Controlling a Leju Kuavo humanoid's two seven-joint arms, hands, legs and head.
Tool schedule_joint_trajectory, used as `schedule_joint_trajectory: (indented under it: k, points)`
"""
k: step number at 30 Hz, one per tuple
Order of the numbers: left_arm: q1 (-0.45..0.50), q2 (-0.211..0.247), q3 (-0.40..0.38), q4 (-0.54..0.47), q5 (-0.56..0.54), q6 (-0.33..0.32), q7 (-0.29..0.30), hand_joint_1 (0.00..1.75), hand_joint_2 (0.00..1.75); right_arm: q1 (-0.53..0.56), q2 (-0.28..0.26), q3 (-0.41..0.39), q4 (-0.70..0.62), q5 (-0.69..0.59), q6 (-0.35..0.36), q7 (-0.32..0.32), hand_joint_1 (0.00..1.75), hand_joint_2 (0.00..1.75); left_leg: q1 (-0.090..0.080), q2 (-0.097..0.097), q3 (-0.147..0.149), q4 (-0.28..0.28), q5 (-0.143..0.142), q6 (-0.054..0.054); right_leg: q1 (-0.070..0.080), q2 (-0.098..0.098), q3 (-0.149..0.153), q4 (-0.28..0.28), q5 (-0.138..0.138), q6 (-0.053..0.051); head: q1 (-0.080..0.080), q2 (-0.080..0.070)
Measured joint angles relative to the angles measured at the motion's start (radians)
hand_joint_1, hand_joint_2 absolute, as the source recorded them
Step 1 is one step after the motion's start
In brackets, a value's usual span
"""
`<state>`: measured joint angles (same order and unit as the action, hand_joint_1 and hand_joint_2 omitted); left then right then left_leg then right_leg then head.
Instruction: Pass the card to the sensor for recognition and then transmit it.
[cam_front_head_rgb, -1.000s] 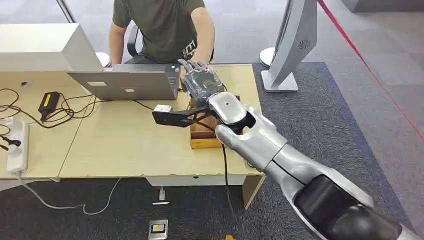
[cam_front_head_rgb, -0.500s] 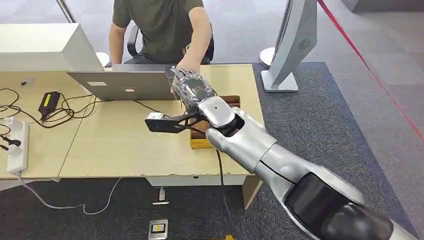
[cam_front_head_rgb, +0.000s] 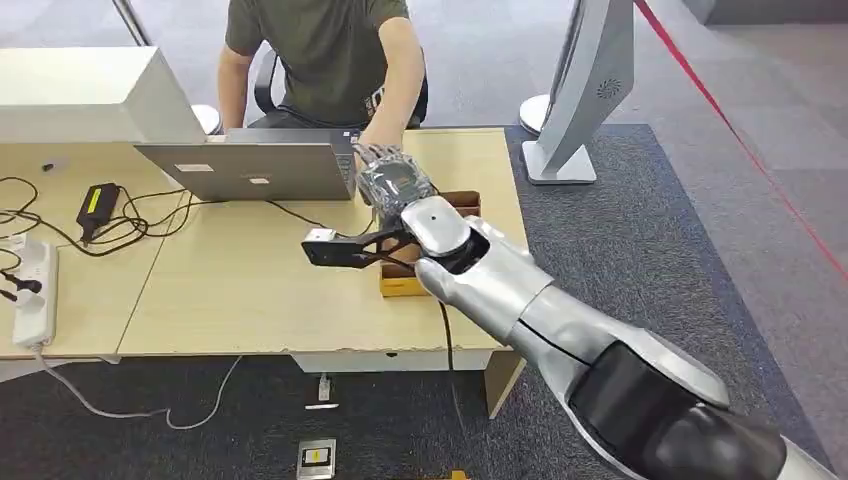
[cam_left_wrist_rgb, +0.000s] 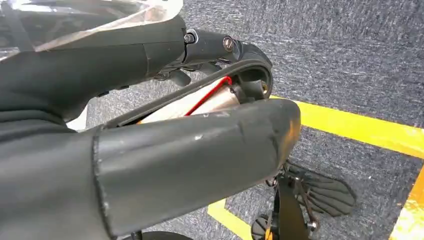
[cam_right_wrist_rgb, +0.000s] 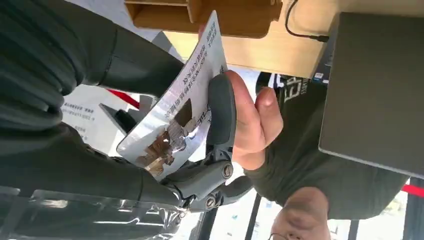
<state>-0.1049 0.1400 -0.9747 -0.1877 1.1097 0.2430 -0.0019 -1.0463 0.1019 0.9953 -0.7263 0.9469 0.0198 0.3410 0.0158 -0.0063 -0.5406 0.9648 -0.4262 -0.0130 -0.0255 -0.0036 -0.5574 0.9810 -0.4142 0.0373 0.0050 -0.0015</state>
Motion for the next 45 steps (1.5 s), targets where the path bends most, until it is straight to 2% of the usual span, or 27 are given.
schedule_joint_trajectory:
  k: [10, 15, 19, 20, 21, 26, 32, 42, 45]
  points:
    - [0.002, -0.007, 0.019, 0.000, 0.030, 0.050, 0.017, 0.00, 0.00, -0.080, 0.003, 0.035, 0.043, -0.086, 0.025, 0.017, 1.75, 1.75, 0.000, 0.000, 0.000, 0.000, 0.000, 0.000, 0.000, 0.000, 0.000, 0.000, 0.000, 0.000, 0.000, 0.000]
    - [0.003, -0.011, 0.024, 0.000, 0.024, 0.061, 0.013, 0.00, 0.00, -0.146, 0.009, 0.084, 0.070, -0.148, 0.051, 0.018, 1.75, 1.75, 0.000, 0.000, 0.000, 0.000, 0.000, 0.000, 0.000, 0.000, -0.001, 0.000, 0.000, 0.000, 0.000, 0.000]
    - [0.003, -0.011, 0.024, -0.001, 0.019, 0.062, 0.000, 0.00, 0.00, -0.181, 0.005, 0.127, 0.079, -0.195, 0.053, 0.050, 1.75, 1.75, 0.000, 0.000, -0.001, 0.000, 0.000, 0.000, 0.000, 0.000, -0.001, 0.000, 0.000, 0.000, 0.000, 0.000]
    - [0.003, -0.011, 0.024, -0.001, 0.019, 0.063, -0.002, 0.00, 0.00, -0.189, 0.003, 0.137, 0.080, -0.209, 0.053, 0.059, 0.00, 1.75, 0.000, 0.000, -0.001, 0.000, 0.000, 0.000, 0.000, 0.000, -0.001, 0.000, 0.000, 0.000, 0.000, 0.000]
    - [0.003, -0.011, 0.024, -0.001, 0.018, 0.063, -0.002, 0.00, 0.00, -0.198, -0.002, 0.153, 0.080, -0.227, 0.053, 0.073, 0.00, 0.00, 0.000, 0.000, -0.001, 0.000, 0.000, 0.000, 0.000, 0.000, -0.001, 0.000, 0.000, 0.000, 0.000, 0.000]
    - [0.005, -0.011, 0.024, -0.003, 0.020, 0.073, -0.006, 0.00, 0.00, -0.259, -0.032, 0.261, 0.056, -0.365, -0.012, 0.176, 0.00, 0.00, 0.000, 0.000, -0.001, 0.000, 0.000, 0.000, 0.000, 0.000, -0.001, 0.000, 0.000, 0.000, 0.000, 0.000]
    - [0.005, -0.012, 0.024, -0.008, 0.027, 0.090, -0.019, 0.00, 0.00, -0.297, -0.079, 0.362, 0.004, -0.351, -0.005, 0.235, 0.00, 0.00, 0.000, 0.000, 0.000, 0.000, 0.000, 0.000, 0.000, 0.000, -0.001, 0.000, 0.000, 0.000, 0.000, 0.000]
    - [0.005, -0.011, 0.024, -0.009, 0.030, 0.093, -0.028, 0.00, 0.00, -0.322, -0.134, 0.438, -0.058, -0.360, -0.005, 0.258, 0.00, 0.00, 0.000, 0.001, 0.000, 0.000, 0.000, 0.000, 0.000, 0.000, -0.001, 0.000, 0.000, 0.000, 0.000, 0.000]
    - [0.005, -0.011, 0.024, -0.010, 0.041, 0.094, -0.032, 0.00, 0.00, -0.324, -0.156, 0.453, -0.083, -0.393, -0.045, 0.274, 0.00, 0.00, 0.000, 0.000, 0.000, 0.000, 0.000, 0.000, 0.000, 0.000, -0.001, 0.000, 0.000, 0.000, 0.000, 0.000]
